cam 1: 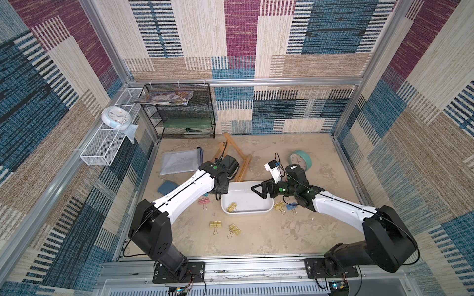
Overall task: Take out the binder clips from the storage box
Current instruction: Place the binder clip at the center of the board, then pick up the binder clip from the storage box.
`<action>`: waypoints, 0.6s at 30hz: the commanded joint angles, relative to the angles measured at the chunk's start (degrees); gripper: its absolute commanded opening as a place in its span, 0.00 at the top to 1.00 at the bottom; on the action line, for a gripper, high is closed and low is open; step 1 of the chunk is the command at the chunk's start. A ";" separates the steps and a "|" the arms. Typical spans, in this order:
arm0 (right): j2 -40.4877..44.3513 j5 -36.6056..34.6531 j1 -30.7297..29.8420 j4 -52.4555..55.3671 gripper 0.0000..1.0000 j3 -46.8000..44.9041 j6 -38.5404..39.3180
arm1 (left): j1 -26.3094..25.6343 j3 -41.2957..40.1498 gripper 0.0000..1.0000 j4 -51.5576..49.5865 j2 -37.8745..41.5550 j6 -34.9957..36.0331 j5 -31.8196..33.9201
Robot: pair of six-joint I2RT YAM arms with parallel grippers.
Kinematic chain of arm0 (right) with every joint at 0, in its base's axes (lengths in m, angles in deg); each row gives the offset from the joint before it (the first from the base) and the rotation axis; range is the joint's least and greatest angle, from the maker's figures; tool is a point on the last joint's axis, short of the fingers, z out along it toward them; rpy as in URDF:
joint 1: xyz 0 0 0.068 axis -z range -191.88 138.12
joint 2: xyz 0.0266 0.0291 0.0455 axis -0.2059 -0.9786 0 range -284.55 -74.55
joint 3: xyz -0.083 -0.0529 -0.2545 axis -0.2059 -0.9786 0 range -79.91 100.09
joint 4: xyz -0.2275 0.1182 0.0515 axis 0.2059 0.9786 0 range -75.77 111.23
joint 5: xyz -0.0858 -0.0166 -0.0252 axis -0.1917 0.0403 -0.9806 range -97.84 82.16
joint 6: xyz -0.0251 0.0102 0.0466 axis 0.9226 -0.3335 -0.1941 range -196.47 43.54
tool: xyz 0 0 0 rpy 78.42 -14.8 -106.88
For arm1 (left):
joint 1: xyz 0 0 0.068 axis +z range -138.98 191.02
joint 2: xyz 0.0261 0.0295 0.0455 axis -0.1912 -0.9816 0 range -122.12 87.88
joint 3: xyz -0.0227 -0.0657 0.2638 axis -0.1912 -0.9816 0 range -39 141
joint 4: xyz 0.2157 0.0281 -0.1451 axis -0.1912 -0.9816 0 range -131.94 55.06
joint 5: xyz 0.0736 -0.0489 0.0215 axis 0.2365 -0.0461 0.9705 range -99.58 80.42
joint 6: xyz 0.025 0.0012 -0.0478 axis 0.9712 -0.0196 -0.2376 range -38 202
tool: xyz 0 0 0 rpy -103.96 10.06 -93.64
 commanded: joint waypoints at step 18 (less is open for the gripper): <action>-5.88 -1.20 -0.27 3.78 0.01 2.81 -0.03 | -10.65 -6.83 0.49 11.57 -2.08 3.69 -14.94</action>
